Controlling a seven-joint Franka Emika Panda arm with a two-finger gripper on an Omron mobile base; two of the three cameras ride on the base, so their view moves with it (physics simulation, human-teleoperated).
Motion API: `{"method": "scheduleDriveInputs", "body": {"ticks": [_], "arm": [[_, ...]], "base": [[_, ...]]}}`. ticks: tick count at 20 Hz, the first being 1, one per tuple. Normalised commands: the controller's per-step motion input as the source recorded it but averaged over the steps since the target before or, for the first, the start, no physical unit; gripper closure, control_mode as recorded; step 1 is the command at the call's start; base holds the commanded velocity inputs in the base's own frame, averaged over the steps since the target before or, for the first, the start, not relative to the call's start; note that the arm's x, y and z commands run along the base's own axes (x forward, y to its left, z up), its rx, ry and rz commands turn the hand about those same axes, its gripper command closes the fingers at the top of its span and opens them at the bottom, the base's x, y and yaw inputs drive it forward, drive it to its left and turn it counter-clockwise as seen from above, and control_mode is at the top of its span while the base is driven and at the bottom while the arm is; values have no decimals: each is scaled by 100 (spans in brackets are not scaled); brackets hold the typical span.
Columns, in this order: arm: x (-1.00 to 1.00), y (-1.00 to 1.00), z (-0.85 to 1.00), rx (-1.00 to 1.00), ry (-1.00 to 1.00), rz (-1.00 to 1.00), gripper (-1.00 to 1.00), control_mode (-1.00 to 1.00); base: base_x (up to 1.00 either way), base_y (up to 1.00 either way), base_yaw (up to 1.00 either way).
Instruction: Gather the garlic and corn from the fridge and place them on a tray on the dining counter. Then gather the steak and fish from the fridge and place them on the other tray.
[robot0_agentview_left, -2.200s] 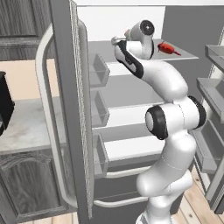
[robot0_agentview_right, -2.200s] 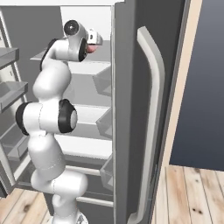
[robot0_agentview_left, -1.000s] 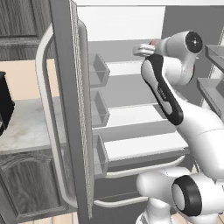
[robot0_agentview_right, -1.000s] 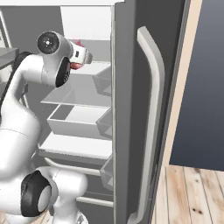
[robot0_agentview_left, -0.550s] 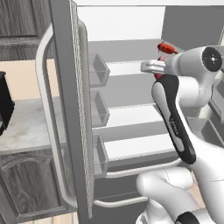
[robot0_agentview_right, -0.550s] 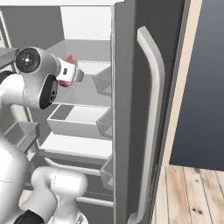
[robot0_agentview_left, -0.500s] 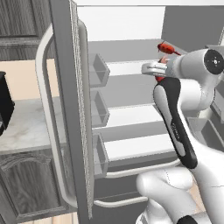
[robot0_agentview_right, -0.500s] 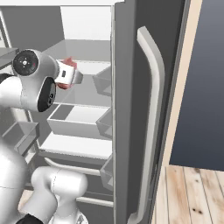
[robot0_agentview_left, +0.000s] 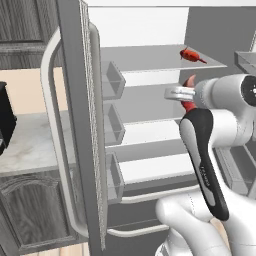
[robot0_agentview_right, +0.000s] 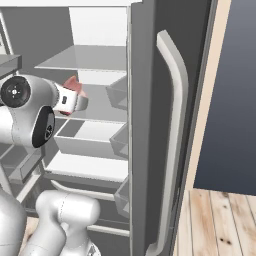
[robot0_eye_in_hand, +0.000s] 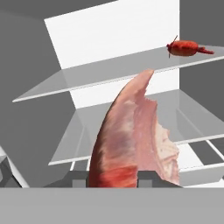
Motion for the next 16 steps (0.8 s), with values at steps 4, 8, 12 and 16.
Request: {"method": "scheduleDriveInputs", "body": {"ticks": [4, 8, 12, 16], "arm": [[0, 0, 0, 0, 0, 0, 100, -100], [0, 0, 0, 0, 0, 0, 100, -100], [0, 0, 0, 0, 0, 0, 100, 100], [0, 0, 0, 0, 0, 0, 100, 100]], "base": [[0, 0, 0], [0, 0, 0], [0, 0, 0], [0, 0, 0]]}}
